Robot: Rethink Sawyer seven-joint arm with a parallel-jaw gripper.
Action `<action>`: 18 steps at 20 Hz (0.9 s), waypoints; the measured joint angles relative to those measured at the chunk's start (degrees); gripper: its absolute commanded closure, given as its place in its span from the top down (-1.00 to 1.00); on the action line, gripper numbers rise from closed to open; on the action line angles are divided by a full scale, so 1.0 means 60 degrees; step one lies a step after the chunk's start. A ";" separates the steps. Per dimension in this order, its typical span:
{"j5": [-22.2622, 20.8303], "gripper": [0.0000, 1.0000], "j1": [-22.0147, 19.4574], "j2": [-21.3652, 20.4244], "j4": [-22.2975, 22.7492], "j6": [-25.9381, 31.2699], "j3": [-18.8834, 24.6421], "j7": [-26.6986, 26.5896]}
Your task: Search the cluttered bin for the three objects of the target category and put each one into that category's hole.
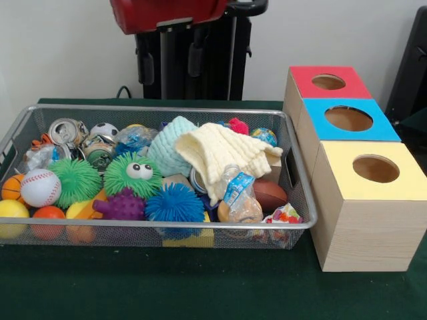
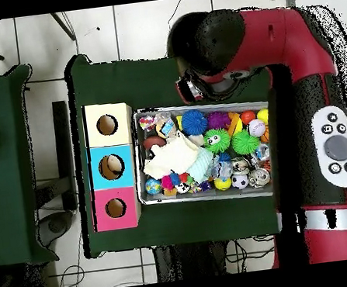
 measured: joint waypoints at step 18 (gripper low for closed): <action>0.1444 1.00 -0.0130 -0.2403 0.4284 -0.1658 -0.0584 0.0002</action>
